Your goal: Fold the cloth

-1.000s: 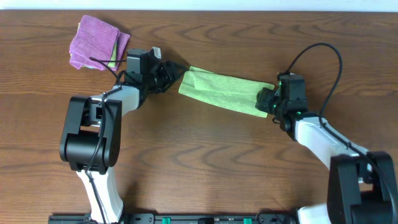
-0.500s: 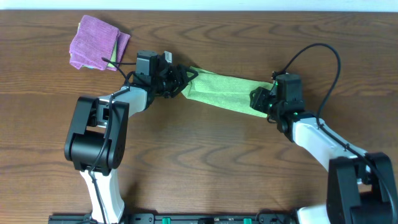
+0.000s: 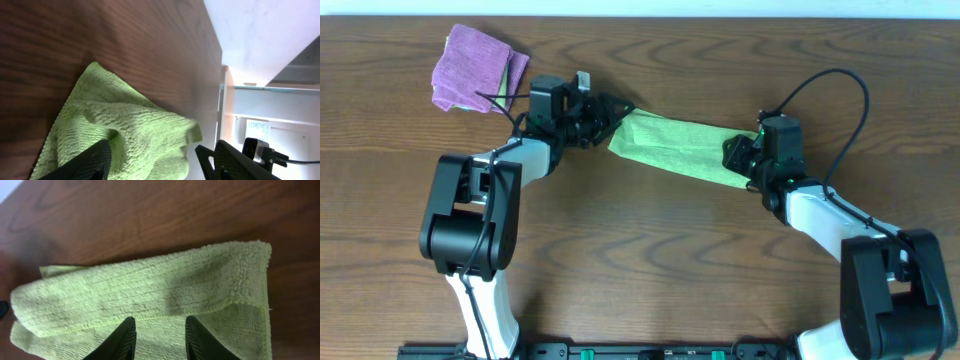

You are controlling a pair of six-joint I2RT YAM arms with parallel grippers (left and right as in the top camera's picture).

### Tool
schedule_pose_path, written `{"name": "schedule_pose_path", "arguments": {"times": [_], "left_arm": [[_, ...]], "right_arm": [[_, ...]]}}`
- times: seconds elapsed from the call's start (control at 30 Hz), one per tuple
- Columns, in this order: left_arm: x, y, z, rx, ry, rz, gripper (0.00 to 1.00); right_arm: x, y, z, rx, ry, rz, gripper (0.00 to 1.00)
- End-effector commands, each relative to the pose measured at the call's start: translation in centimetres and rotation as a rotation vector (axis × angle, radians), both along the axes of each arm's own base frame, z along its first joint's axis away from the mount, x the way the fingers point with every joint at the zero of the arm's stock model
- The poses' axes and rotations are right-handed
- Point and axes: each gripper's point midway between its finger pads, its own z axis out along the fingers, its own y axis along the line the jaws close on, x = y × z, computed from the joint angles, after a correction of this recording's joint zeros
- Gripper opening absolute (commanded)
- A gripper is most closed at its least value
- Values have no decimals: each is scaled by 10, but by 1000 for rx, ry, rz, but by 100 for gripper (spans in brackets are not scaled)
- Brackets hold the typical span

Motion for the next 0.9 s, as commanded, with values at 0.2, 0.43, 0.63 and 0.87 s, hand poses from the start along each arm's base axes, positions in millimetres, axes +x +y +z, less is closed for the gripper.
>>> {"name": "schedule_pose_path", "arguments": {"times": [0.2, 0.43, 0.63, 0.87], "left_arm": [[-4, -12, 0, -12, 31, -25, 68], [-9, -13, -12, 28, 75, -8, 68], [-8, -12, -12, 28, 75, -5, 68], [-8, -12, -12, 28, 77, -6, 68]], "right_arm": [[7, -4, 4, -13, -21, -37, 24], [-4, 32, 10, 158, 19, 92, 23], [-10, 54, 12, 202, 30, 123, 21], [15, 13, 15, 10, -75, -91, 18]]}}
